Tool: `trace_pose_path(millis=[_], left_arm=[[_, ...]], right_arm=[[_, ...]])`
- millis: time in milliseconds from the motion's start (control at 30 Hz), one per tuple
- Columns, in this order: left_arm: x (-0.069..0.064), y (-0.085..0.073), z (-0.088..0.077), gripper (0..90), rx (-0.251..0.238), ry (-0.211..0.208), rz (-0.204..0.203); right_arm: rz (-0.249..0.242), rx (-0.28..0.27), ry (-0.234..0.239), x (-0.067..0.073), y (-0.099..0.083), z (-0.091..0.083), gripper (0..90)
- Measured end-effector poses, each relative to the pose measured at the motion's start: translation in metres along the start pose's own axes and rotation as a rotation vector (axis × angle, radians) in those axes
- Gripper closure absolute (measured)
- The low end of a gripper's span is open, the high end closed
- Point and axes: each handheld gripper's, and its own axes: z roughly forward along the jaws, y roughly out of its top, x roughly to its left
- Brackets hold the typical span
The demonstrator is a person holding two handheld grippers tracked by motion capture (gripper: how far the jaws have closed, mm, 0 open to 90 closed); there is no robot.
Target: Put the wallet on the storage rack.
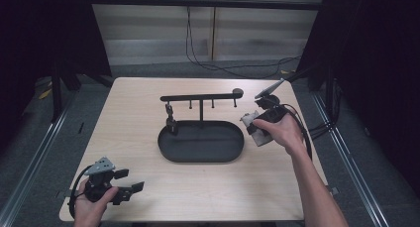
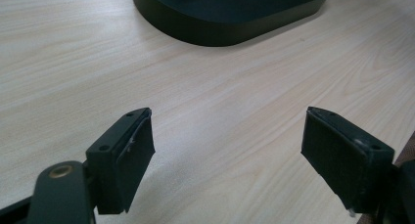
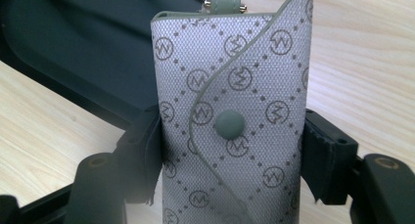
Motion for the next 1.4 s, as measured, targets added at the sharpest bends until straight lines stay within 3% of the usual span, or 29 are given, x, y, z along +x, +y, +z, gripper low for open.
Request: trace_pose_path(millis=[233,367,433,767,967,1400], left_arm=[[0.0,0.0,0.001,19.6,0.01,-0.002,0.005],[0.0,0.0,0.0,19.6,0.002,0.0,0.002],[0.0,0.0,0.0,19.6,0.002,0.0,0.0],[0.001,0.0,0.0,19.6,0.0,-0.003,0.004],[0.001,0.0,-0.001,19.6,-0.005,-0.001,0.0],[0.001,0.0,-0.002,19.6,-0.001,-0.005,0.003]], right_arm=[[-0.018,-0.031,0.057,0.01,0.005,0.002,33.6],[-0.008,-0.053,0.079,0.011,0.007,0.004,33.6],[0.01,-0.069,0.12,0.013,0.008,0.007,33.7],[0.046,-0.105,0.175,0.015,0.009,0.025,33.6],[0.069,-0.14,0.196,0.013,0.008,0.032,33.6],[0.09,-0.139,0.207,0.015,0.006,0.058,33.5]])
